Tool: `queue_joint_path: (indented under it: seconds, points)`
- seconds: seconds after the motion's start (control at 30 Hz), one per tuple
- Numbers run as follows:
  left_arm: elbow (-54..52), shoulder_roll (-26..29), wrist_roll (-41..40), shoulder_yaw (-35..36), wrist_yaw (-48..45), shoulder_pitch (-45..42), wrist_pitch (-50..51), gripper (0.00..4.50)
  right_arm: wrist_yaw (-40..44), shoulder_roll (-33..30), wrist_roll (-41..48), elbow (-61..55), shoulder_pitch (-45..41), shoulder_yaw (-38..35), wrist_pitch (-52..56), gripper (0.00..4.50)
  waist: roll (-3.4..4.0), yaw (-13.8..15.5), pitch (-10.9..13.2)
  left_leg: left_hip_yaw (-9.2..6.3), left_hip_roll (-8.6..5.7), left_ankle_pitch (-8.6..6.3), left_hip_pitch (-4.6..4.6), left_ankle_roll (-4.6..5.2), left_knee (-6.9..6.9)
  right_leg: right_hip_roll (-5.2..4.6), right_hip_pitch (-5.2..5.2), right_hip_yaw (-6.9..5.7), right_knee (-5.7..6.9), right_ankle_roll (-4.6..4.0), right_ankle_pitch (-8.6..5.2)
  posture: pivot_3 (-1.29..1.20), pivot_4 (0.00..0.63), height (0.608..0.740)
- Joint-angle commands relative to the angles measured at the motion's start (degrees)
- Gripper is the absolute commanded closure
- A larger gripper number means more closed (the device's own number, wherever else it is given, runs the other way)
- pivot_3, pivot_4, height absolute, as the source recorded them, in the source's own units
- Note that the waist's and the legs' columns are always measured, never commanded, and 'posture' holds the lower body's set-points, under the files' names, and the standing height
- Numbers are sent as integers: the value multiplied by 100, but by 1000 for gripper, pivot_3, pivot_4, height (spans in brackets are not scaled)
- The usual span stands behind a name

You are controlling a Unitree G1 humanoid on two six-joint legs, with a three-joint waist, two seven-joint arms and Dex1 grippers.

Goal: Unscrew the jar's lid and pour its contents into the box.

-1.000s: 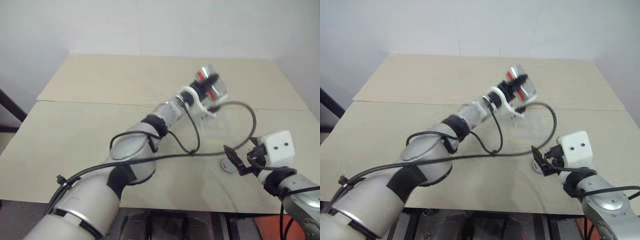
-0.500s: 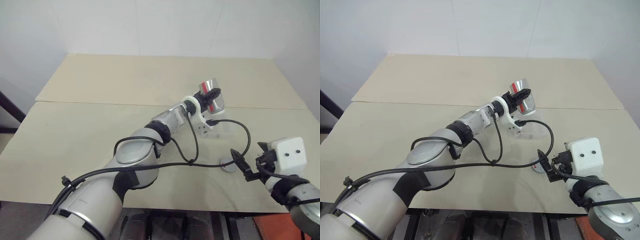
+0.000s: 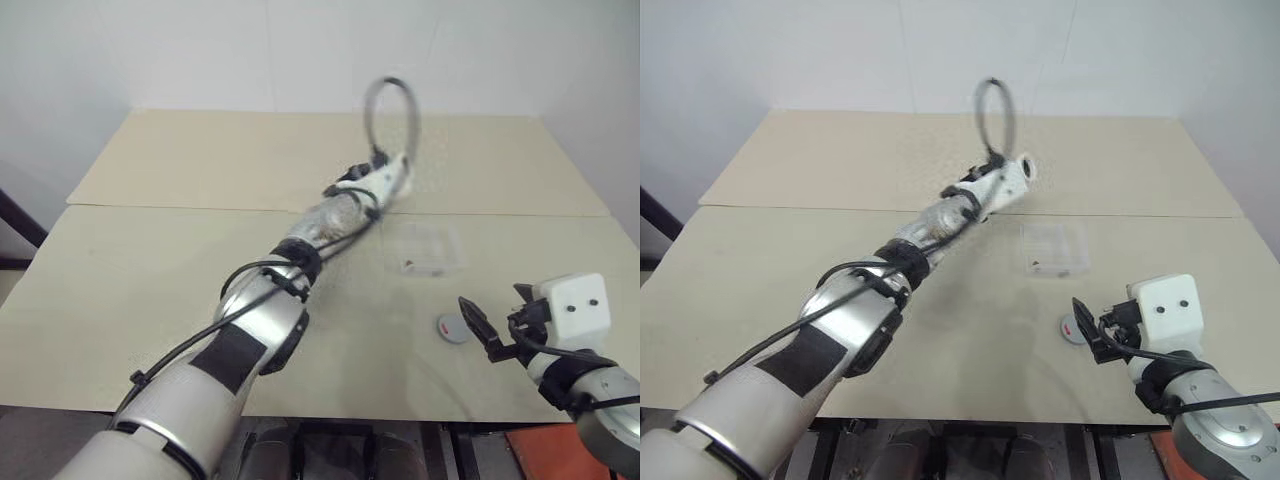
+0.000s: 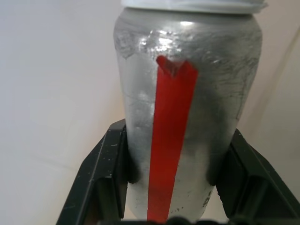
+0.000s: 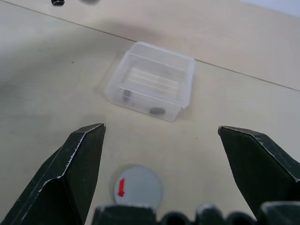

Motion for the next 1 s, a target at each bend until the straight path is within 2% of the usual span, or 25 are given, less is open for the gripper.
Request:
queue_joint_path:
  seconds: [0.03,0.27,0.5,0.83,1.0]
  points:
    - [-437,143,-848,630,-964,210,-36,2376,127,-61,-46,-181,-118,-30,-133,33,0,-2,0,0,-1,0,1,0,1,0,2,-1,0,0,0,0,150,740]
    - [-1353,315,-1517,898,-2021,1224,112,2376,368,-71,-252,-45,-458,113,49,33,3,-45,-2,1,-4,1,13,-1,2,0,13,0,2,0,0,0,150,740]
    - [-2297,357,-1759,855,-2025,2315,-72,2376,535,39,-515,-30,-519,239,100,33,5,-60,-4,1,-2,1,19,-1,3,0,18,3,4,-1,1,0,150,740]
    - [-2677,367,-1747,596,-1929,3060,-195,2376,834,123,-869,85,-671,410,123,33,5,-77,-6,-10,1,-4,75,6,2,0,81,1,-13,-1,1,0,150,740]
    - [-2858,404,-1726,502,-1942,3286,-452,766,944,192,-1025,95,-698,458,142,0,6,-98,-8,-9,1,-4,74,5,2,0,81,1,-11,-1,1,0,150,740]
